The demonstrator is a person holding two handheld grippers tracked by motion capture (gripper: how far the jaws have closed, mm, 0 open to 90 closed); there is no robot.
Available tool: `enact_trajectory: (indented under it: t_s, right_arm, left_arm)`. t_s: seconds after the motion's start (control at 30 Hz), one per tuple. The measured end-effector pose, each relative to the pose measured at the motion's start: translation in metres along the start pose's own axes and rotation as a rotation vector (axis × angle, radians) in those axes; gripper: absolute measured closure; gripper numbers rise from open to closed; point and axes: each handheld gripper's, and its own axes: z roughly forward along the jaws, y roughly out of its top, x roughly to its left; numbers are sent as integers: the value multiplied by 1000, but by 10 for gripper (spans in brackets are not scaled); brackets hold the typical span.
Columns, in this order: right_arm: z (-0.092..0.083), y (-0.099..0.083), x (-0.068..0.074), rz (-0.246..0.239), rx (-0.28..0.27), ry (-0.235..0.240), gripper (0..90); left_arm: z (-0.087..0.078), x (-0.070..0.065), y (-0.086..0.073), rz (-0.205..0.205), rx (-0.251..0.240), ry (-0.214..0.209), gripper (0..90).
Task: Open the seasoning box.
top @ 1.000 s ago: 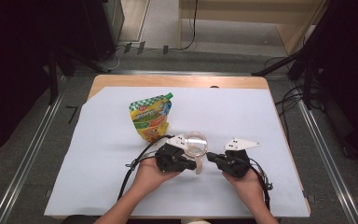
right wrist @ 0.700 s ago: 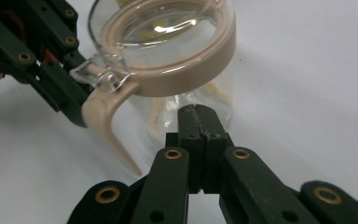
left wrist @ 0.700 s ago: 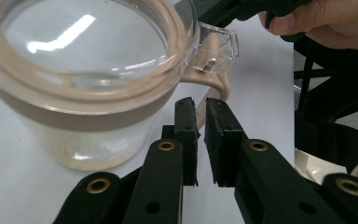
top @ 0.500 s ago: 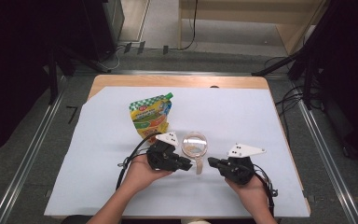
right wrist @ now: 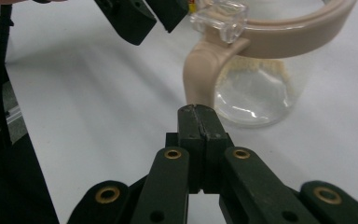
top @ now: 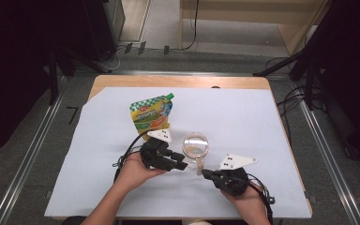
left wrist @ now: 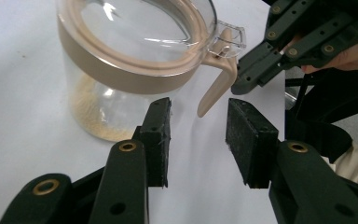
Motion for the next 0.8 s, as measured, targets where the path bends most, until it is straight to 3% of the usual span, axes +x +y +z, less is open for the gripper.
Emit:
enact_trajectory:
  t_s: [0.3,0.6,0.8]
  right_arm:
    - [14,-1,9,11,-6,22,900]
    - [30,0,14,-1,-15,-15,900]
    - [33,-1,15,-5,-9,-14,900]
  left_arm:
    - [-5,6,-2,-5,-8,17,545]
    - [-5,7,-3,3,-15,25,513]
    - [-6,8,-3,1,-19,33,495]
